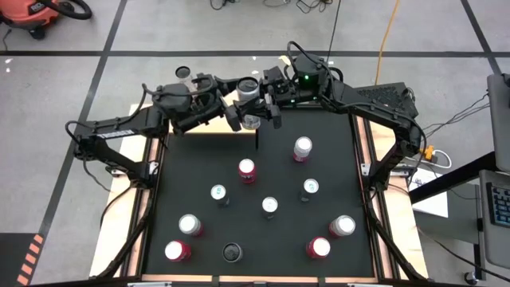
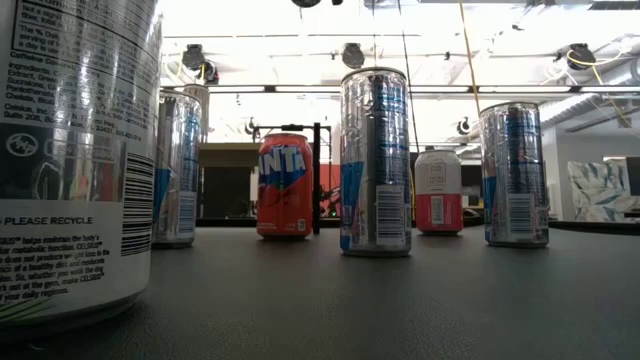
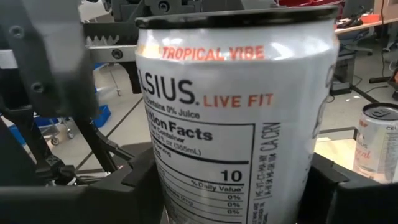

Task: Place canned beverage on shelf
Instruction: Put the top white yellow soda can on the shelf aligned with the other white yellow soda can

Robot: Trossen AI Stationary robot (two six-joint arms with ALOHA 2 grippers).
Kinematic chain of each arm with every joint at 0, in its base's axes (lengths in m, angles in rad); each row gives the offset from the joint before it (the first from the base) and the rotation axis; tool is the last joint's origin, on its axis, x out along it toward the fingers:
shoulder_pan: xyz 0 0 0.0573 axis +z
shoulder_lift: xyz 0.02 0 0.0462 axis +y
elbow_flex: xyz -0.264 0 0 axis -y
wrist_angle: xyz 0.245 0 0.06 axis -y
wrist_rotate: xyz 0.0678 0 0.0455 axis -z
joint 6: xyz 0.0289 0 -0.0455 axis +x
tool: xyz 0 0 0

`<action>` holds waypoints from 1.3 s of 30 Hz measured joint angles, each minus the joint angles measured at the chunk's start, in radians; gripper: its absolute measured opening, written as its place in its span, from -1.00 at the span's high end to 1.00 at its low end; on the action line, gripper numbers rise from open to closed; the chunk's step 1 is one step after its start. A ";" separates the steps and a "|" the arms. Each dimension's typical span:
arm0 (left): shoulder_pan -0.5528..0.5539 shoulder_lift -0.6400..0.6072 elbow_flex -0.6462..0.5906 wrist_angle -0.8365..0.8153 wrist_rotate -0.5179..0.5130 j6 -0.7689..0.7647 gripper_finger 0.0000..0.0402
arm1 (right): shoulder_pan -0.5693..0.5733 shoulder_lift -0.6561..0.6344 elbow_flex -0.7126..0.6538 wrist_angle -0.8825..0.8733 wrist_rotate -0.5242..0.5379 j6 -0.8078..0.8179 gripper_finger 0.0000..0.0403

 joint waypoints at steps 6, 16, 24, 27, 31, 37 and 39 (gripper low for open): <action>0.000 -0.001 0.000 -0.025 0.003 -0.001 -0.59 | 0.000 0.000 0.000 -0.003 0.000 -0.030 -0.17; 0.000 -0.001 -0.001 -0.055 0.007 0.004 -0.32 | 0.000 0.000 0.000 -0.013 -0.002 -0.058 -0.17; -0.001 -0.007 -0.002 -0.049 -0.005 -0.001 -0.29 | -0.004 0.000 0.000 -0.009 -0.048 -0.016 -0.34; -0.002 -0.020 -0.002 -0.045 -0.005 -0.001 -0.29 | -0.009 -0.001 0.003 0.000 -0.054 0.025 -0.42; -0.001 -0.034 -0.002 -0.050 -0.017 0.000 -0.29 | -0.024 -0.002 0.003 -0.001 -0.100 0.053 -0.49; -0.001 -0.048 -0.002 -0.043 -0.038 -0.024 -0.28 | -0.053 -0.002 0.003 -0.003 -0.190 0.101 -0.54; -0.001 -0.055 -0.002 -0.038 -0.043 -0.041 -0.28 | -0.068 -0.002 0.003 -0.007 -0.240 0.115 -0.54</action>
